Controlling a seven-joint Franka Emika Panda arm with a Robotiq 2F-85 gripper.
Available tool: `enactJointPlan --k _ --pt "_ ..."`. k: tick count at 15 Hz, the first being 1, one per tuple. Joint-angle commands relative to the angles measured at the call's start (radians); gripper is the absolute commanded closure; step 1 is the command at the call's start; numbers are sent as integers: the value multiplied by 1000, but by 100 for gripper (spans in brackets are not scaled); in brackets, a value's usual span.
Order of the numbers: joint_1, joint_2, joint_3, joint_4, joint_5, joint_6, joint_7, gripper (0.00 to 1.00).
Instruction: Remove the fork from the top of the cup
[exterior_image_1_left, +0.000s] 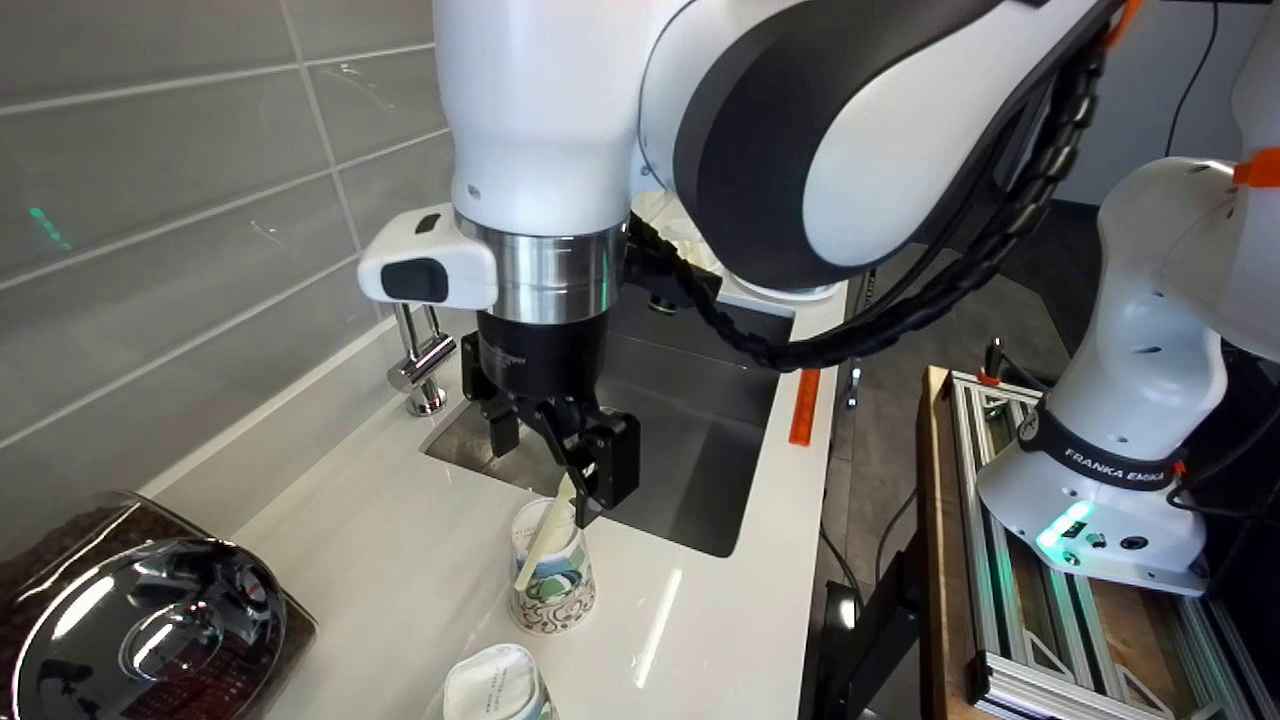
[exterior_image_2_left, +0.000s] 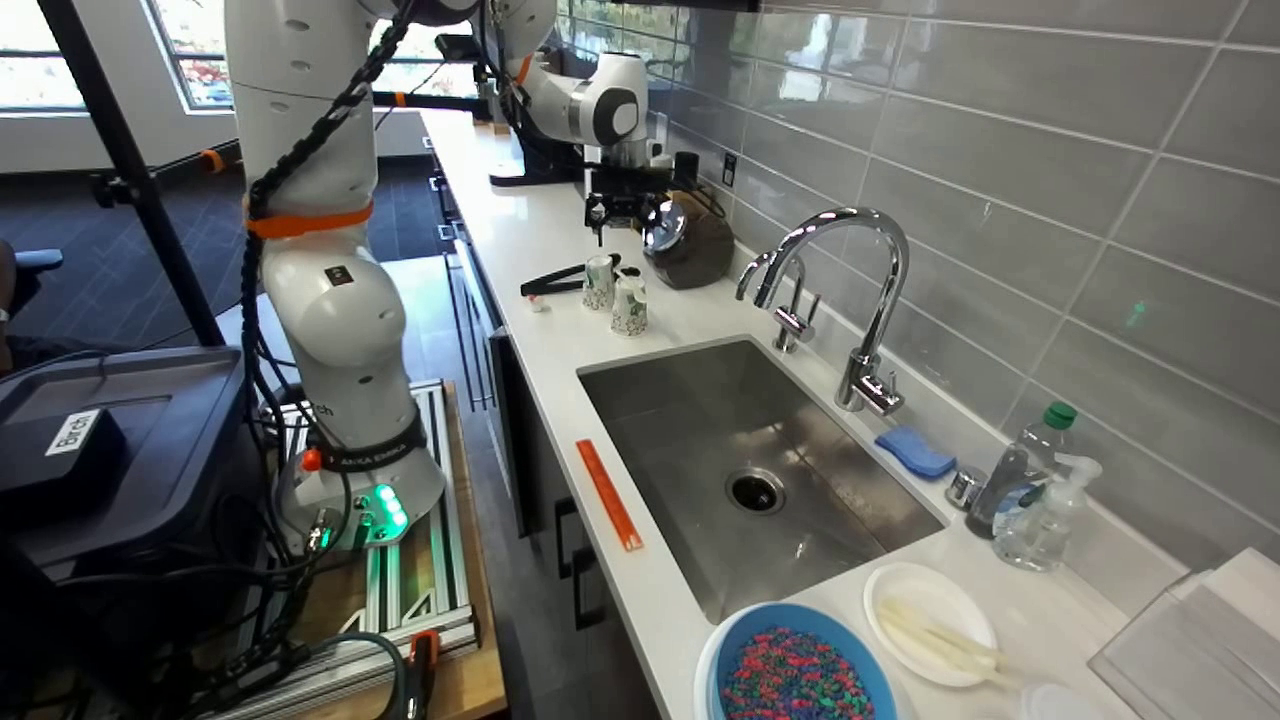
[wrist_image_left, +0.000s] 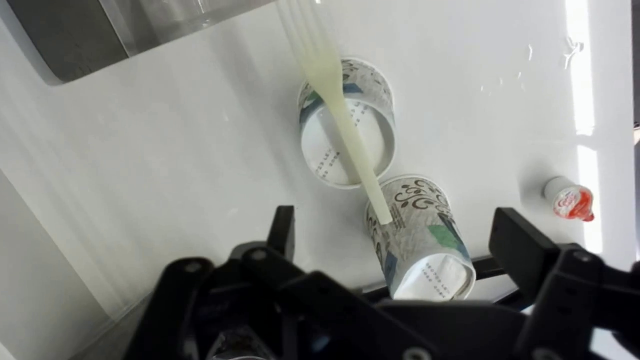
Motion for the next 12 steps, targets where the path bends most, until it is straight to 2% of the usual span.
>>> enactJointPlan --k 1,12 --pt "-1 19 5 -16 -42 41 -44 0" --pt "-2 65 4 -16 -111 54 -77 0"
